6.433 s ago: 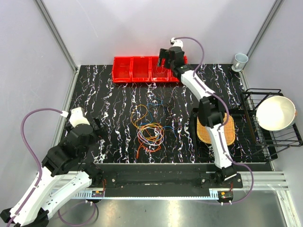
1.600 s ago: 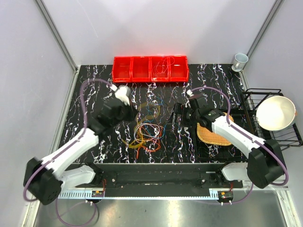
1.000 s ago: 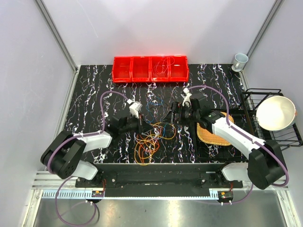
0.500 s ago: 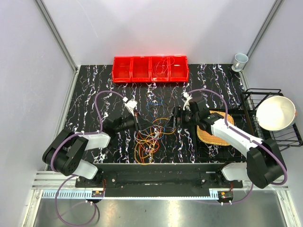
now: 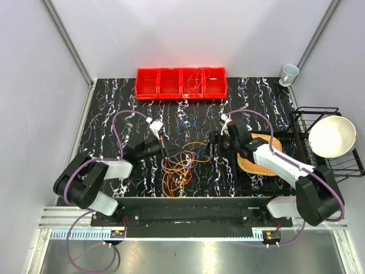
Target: Untangle the cables
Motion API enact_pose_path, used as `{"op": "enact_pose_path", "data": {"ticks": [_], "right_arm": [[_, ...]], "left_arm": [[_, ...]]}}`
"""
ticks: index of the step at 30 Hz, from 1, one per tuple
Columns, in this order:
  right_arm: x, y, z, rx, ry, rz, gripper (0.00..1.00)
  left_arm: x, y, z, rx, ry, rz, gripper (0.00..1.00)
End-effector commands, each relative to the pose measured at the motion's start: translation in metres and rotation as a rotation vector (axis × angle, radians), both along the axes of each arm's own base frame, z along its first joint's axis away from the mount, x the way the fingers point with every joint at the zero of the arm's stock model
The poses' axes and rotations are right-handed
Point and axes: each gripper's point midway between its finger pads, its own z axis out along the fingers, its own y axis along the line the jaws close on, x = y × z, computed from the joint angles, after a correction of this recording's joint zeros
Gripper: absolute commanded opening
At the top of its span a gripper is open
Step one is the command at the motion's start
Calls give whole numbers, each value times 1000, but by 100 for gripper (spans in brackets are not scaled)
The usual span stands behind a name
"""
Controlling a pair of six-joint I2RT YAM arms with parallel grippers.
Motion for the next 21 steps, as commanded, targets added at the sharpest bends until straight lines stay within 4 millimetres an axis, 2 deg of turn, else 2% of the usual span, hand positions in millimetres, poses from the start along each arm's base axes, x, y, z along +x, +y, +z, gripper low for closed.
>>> {"op": "enact_pose_path", "data": {"ticks": [1, 6, 9, 10, 11, 16, 17, 18, 19, 20, 21], "right_arm": [[10, 5, 12, 17, -84, 12, 75], [18, 9, 24, 41, -139, 13, 75], [18, 12, 30, 63, -161, 30, 67], [17, 15, 32, 78, -164, 43, 63], [15, 16, 33, 88, -164, 50, 53], [6, 23, 39, 137, -155, 94, 24], [6, 23, 45, 150, -163, 94, 12], [5, 24, 48, 159, -168, 100, 7], [5, 25, 54, 170, -176, 101, 2], [5, 25, 63, 184, -192, 96, 0], [7, 26, 70, 191, -205, 92, 0]], "left_arm": [[0, -3, 11, -34, -58, -28, 0], [1, -3, 10, -35, -50, -31, 0], [1, -4, 10, -36, -49, -32, 0], [0, -4, 10, -36, -49, -34, 0], [1, -4, 10, -35, -46, -34, 0], [3, -6, 6, -30, -32, -40, 0], [4, -6, 6, -30, -26, -36, 4], [4, -6, 6, -29, -25, -35, 12], [7, -5, 5, -26, -25, -21, 27], [8, -4, 4, -21, -20, -12, 53], [8, -4, 3, -17, -20, -7, 75]]}}
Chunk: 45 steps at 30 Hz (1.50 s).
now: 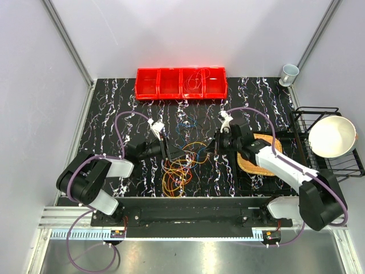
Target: Untangle the cables
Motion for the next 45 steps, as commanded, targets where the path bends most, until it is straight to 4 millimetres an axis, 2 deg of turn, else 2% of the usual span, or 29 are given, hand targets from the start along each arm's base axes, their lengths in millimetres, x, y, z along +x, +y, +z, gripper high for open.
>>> {"op": "enact_pose_path", "data": {"ticks": [1, 2, 7, 11, 12, 14, 15, 17, 18, 20, 21, 22, 23, 24, 26, 27, 29, 30, 32, 33, 34, 35, 36, 37, 38, 39, 40, 43, 45], "right_arm": [[6, 12, 58, 102, -127, 23, 0], [9, 13, 69, 114, -138, 11, 0], [33, 19, 144, 164, -255, -30, 0], [52, 18, 194, 168, -355, -70, 0], [58, 16, 216, 176, -397, -94, 0], [68, 16, 233, 168, -439, -112, 0], [73, 12, 257, 172, -485, -140, 0], [85, 9, 272, 152, -526, -168, 0], [90, 4, 295, 158, -571, -198, 0], [106, -1, 306, 141, -603, -225, 0], [110, -5, 327, 149, -643, -246, 0], [122, -5, 325, 125, -645, -257, 0], [128, -9, 332, 124, -657, -273, 0], [133, -19, 353, 143, -696, -297, 0], [148, -25, 362, 141, -709, -322, 0], [153, -40, 384, 159, -747, -356, 0], [165, -49, 396, 171, -765, -384, 0], [166, -59, 418, 192, -804, -406, 0], [181, -64, 423, 204, -805, -418, 0], [174, -67, 449, 237, -853, -412, 0], [191, -70, 445, 230, -842, -424, 0], [193, -70, 447, 231, -832, -414, 0], [179, -75, 484, 272, -914, -412, 0], [196, -74, 477, 262, -902, -419, 0], [194, -75, 485, 274, -920, -418, 0], [182, -80, 509, 306, -985, -423, 0], [189, -80, 509, 308, -993, -428, 0], [182, -87, 530, 330, -1072, -438, 0], [188, -85, 529, 327, -1099, -428, 0]], "left_arm": [[12, -1, 18, -28, -80, 23, 90], [12, -1, 18, -26, -80, 27, 99], [13, 0, 17, -25, -77, 35, 99], [13, 0, 17, -32, -75, 34, 99], [11, -1, 16, -33, -73, 30, 99], [12, -1, 17, -37, -76, 32, 99], [12, -1, 17, -36, -75, 32, 99], [11, -1, 17, -40, -76, 31, 99], [11, -1, 17, -42, -77, 31, 99], [10, 0, 17, -44, -78, 31, 99], [10, 0, 17, -44, -80, 33, 99], [10, 0, 18, -46, -81, 33, 99], [10, 0, 17, -46, -80, 34, 99], [10, 0, 17, -48, -79, 38, 99], [10, 1, 17, -52, -77, 43, 99], [10, 1, 16, -52, -75, 45, 99], [10, 0, 17, -56, -80, 40, 99], [9, 0, 16, -55, -80, 39, 99], [10, 0, 17, -58, -80, 39, 99], [10, 0, 16, -58, -80, 39, 99], [10, 0, 15, -57, -79, 42, 99], [10, 0, 16, -58, -77, 40, 99], [11, -1, 15, -57, -77, 40, 99], [11, 0, 15, -56, -76, 43, 99], [12, 0, 14, -54, -75, 48, 99], [13, 0, 14, -51, -74, 52, 99], [13, -1, 14, -51, -74, 52, 99], [15, -3, 11, -26, -73, 60, 99], [14, -6, 10, -7, -81, 63, 99]]}}
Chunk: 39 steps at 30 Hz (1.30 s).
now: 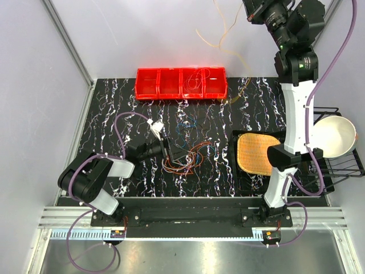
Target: Untangle the cables
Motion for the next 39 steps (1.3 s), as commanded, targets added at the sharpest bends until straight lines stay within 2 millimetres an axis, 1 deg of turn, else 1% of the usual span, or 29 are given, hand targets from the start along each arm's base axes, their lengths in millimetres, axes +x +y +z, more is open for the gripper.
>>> {"op": "enact_pose_path", "data": {"ticks": [1, 2, 5, 6, 8, 9, 11, 12, 13, 14, 15, 16, 17, 18, 19, 20, 21, 22, 23, 25, 31, 32, 34, 35, 36, 37, 39], "right_arm": [[-15, -3, 26, -8, -116, 12, 0], [-8, -1, 20, -13, -111, 8, 0], [3, -4, 13, -45, -115, -22, 0], [10, -3, 8, -69, -118, -34, 0], [18, -5, 6, -91, -138, -59, 0], [27, -5, 0, -118, -144, -77, 0], [37, -9, 0, -129, -170, -116, 0], [49, -8, -9, -151, -167, -130, 0], [55, -8, -13, -161, -170, -137, 0], [60, -6, -13, -165, -189, -136, 0], [75, -3, -28, -181, -173, -136, 0], [82, -1, -34, -184, -169, -135, 0], [86, 0, -34, -183, -176, -138, 0], [101, 2, -50, -191, -154, -142, 0], [108, 2, -55, -191, -146, -145, 0], [110, 2, -55, -189, -155, -153, 0], [120, 4, -65, -192, -143, -153, 0], [123, 4, -66, -190, -145, -155, 0], [123, 4, -63, -183, -161, -159, 0], [128, 5, -67, -173, -161, -159, 0], [121, 3, -47, -142, -230, -166, 0], [114, 1, -32, -127, -288, -172, 0], [110, -2, -22, -114, -326, -180, 0], [105, -4, -12, -100, -367, -185, 0], [103, -5, -8, -82, -379, -183, 0], [101, -11, -3, -68, -396, -188, 0], [92, -14, 10, -15, -428, -165, 0]], "left_arm": [[9, -6, 5, 35, -70, 28, 99], [8, -8, 6, 39, -75, 23, 99], [7, -10, 4, 48, -72, 21, 99], [7, -10, 4, 48, -72, 23, 99], [7, -10, 4, 47, -69, 20, 99], [7, -10, 4, 47, -70, 20, 99], [8, -10, 4, 47, -68, 22, 99], [7, -11, 4, 46, -66, 19, 99], [8, -10, 4, 45, -67, 19, 99], [7, -11, 4, 45, -67, 19, 99], [7, -11, 4, 47, -65, 19, 99], [7, -11, 4, 47, -65, 19, 99], [7, -10, 4, 47, -65, 20, 99], [8, -10, 4, 46, -66, 22, 99], [8, -10, 4, 46, -66, 22, 99], [9, -11, 5, 45, -67, 22, 99], [9, -11, 4, 46, -66, 22, 99], [9, -11, 4, 47, -66, 23, 99], [10, -11, 4, 47, -66, 23, 99], [10, -11, 3, 48, -64, 22, 99], [12, -13, 3, 47, -59, 21, 99], [13, -13, 2, 48, -58, 21, 99], [13, -14, 2, 48, -58, 20, 99], [13, -14, 1, 48, -57, 17, 99], [14, -15, 2, 48, -55, 18, 99], [14, -15, 1, 48, -53, 18, 99], [15, -16, 1, 48, -51, 16, 99]]}}
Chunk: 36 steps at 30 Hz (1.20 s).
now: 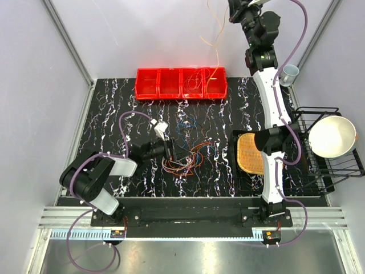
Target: Untangle the cables
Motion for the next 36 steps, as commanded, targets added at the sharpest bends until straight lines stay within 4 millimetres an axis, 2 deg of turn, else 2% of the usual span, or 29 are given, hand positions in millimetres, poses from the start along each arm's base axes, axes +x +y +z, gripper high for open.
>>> {"op": "enact_pose_path", "data": {"ticks": [1, 5, 8, 14, 19, 24, 25, 27, 28, 36], "right_arm": [[-55, -27, 91, 121, -253, 13, 0], [-70, -29, 110, 135, -367, 26, 0], [-68, -33, 111, 129, -380, 1, 0], [-84, -32, 124, 127, -431, 35, 0], [-81, -40, 124, 134, -455, 2, 0], [-58, -46, 104, 137, -447, -17, 0], [-45, -46, 92, 132, -428, -24, 0], [-36, -50, 84, 136, -420, -33, 0], [-27, -48, 74, 137, -405, -29, 0], [15, -44, 24, 115, -340, -40, 0]], "left_arm": [[14, -7, 14, -18, -67, 6, 99], [13, -7, 14, -19, -67, 5, 98], [14, -7, 15, -20, -67, 6, 98], [14, -8, 13, -18, -63, 3, 98], [15, -8, 13, -18, -63, 2, 98], [14, -8, 14, -18, -65, 3, 98], [14, -9, 15, -19, -68, 2, 98], [13, -9, 14, -18, -66, 0, 97], [14, -9, 14, -18, -66, 1, 97], [15, -10, 14, -15, -67, -2, 97]]}}
